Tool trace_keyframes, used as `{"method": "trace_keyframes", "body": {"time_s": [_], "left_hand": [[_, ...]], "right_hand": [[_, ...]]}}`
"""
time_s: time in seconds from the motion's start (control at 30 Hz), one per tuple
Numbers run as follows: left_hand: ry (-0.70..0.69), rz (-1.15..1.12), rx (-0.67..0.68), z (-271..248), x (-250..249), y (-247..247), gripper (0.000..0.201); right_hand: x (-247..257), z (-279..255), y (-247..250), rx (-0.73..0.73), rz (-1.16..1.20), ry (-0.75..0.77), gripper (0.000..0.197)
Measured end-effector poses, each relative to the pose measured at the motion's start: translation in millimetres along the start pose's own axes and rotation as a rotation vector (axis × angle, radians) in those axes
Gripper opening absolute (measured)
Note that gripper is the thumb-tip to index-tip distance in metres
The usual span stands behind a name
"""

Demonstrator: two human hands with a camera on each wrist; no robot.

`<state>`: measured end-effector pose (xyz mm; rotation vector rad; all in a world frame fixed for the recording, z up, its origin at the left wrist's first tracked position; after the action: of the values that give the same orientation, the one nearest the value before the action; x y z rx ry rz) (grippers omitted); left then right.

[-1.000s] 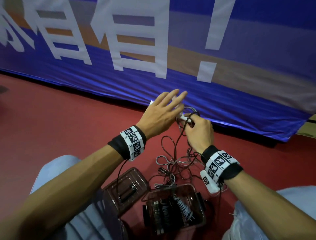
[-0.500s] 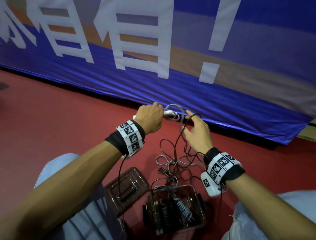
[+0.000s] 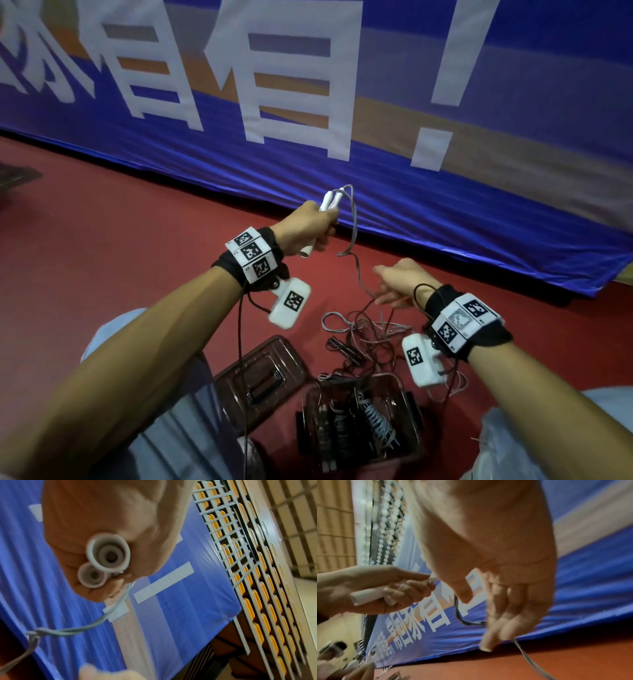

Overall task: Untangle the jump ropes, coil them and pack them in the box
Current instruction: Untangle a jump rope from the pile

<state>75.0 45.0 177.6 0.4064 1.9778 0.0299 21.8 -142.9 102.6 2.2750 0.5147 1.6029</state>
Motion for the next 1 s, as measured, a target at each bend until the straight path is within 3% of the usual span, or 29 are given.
{"method": "trace_keyframes", "body": {"time_s": [0.13, 0.27, 0.4, 0.53, 0.77, 0.9, 1.0], "left_hand": [[0.023, -0.244, 0.112, -9, -7, -17, 0.031], [-0.042, -0.314, 0.21, -11, -9, -35, 0.044], [-0.012, -0.307, 0.289, -24, -17, -49, 0.044], [0.009, -0.125, 0.189, -26, -16, -54, 0.053], [0.065, -0.395, 0.146, -20, -13, -54, 0.039], [0.073, -0.472, 0.177, -32, -16, -59, 0.047], [0.062, -0.419, 0.247, -32, -11, -63, 0.052]], "right_hand": [[38, -19, -8, 0.106, 0.157, 0.281, 0.05], [60, -52, -16, 0.226, 0.45, 0.37, 0.047], [67, -61, -13, 0.186, 0.741, 0.368, 0.037], [72, -64, -7, 0.137, 0.833, 0.378, 0.036], [59, -71, -14, 0.265, 0.843, 0.31, 0.037], [56, -75, -9, 0.286, 0.916, 0.297, 0.032], [57, -76, -7, 0.279, 1.097, 0.264, 0.025]]}}
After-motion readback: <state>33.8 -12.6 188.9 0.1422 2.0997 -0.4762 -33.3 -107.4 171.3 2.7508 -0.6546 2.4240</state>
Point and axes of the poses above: each hand's wrist, its own z-axis towards the middle knuckle, its own y-axis out of the back of the hand, x = y × z, the point moved 3 cm from there along z, towards the middle knuckle, and after that the axes turned 12 degrees about y, right-handed, at the moved point
